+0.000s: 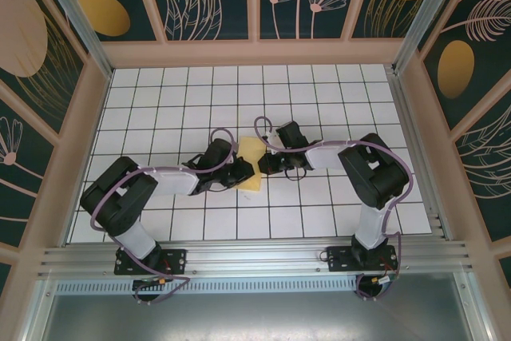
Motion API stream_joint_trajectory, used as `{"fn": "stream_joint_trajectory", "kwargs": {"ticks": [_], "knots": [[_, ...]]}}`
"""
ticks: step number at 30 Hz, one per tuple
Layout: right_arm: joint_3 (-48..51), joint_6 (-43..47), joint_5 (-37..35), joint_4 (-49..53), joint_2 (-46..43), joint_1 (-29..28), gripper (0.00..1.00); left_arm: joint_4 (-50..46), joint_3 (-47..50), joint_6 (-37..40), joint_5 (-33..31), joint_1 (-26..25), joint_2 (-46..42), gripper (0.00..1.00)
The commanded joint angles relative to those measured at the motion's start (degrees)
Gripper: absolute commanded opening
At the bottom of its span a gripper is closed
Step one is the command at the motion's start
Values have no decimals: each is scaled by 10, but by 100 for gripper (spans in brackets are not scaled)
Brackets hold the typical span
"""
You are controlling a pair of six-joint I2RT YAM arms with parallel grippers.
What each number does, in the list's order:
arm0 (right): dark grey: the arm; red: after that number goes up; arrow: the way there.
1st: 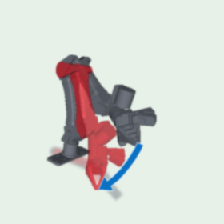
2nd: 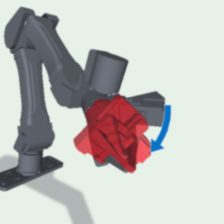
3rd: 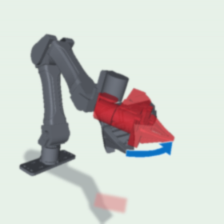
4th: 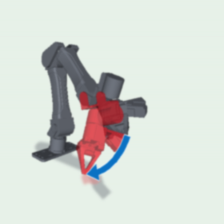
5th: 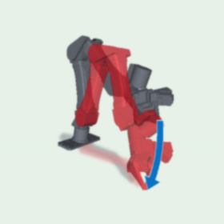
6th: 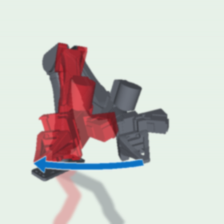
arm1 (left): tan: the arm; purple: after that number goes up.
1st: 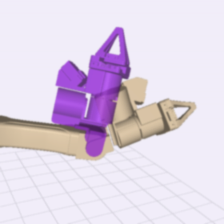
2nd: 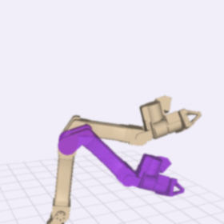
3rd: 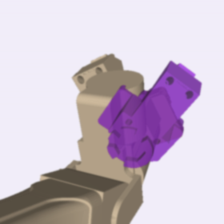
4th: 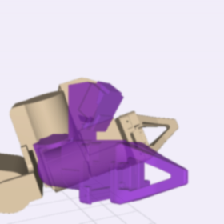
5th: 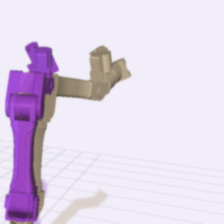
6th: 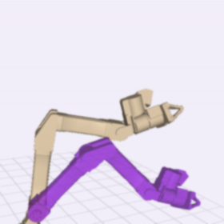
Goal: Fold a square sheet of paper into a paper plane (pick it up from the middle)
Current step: Fold the triangle a second time at the center of the table.
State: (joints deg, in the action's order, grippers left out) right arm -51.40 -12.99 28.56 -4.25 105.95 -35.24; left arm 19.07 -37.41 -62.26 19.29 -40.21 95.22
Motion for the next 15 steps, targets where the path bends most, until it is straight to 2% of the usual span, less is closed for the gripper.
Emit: {"fn": "stream_joint_trajectory", "kwargs": {"ticks": [1, 7, 15], "knots": [[3, -6, -25, 24, 32, -9, 9, 3, -5, -7, 0, -7, 26, 13], [2, -7, -26, 25, 32, -9, 9, 9, 11, -10, -3, -7, 49, 12], [1, -7, -27, 24, 31, -9, 9, 2, -1, -12, 2, -8, -11, 13]]}}
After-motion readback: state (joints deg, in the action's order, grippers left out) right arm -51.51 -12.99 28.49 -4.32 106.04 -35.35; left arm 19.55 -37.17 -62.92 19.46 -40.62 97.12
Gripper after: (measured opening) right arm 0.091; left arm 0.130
